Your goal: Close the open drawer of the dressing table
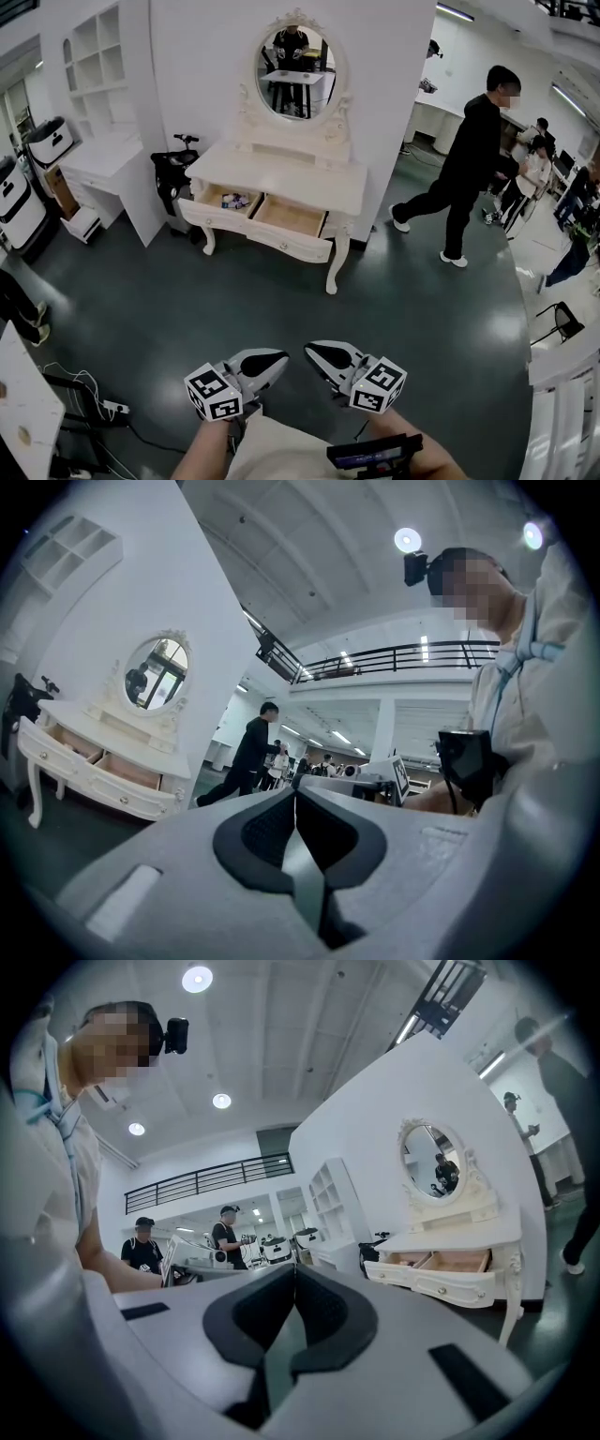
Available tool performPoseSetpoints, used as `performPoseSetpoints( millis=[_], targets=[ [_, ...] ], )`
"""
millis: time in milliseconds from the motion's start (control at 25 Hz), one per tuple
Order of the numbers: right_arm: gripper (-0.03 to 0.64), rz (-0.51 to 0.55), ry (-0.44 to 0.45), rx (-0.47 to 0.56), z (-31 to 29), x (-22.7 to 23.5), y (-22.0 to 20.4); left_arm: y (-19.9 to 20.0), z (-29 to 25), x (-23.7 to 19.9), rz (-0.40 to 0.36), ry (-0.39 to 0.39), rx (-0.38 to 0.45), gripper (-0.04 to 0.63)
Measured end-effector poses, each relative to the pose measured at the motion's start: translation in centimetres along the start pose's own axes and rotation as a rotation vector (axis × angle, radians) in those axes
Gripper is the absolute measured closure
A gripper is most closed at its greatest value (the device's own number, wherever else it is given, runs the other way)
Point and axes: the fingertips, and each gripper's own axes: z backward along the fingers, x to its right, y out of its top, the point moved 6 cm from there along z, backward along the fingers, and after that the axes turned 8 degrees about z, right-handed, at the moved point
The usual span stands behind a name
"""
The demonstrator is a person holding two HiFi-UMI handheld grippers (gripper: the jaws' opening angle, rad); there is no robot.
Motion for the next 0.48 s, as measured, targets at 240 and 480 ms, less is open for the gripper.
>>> performPoseSetpoints(
  millis=[240,480],
  targets=[
    [0.601,0.011,-0.015,-0.006,-3.4,3.1,0.0,1.5,-0.6,-4.9,0.005,-0.015,0.012,0.584],
    [0.601,0.013,-0.052,-0.005,-8.5,7.8,0.7,4.8,-1.6,-11.9,0.015,-0.054,-0.003,0.584]
  ],
)
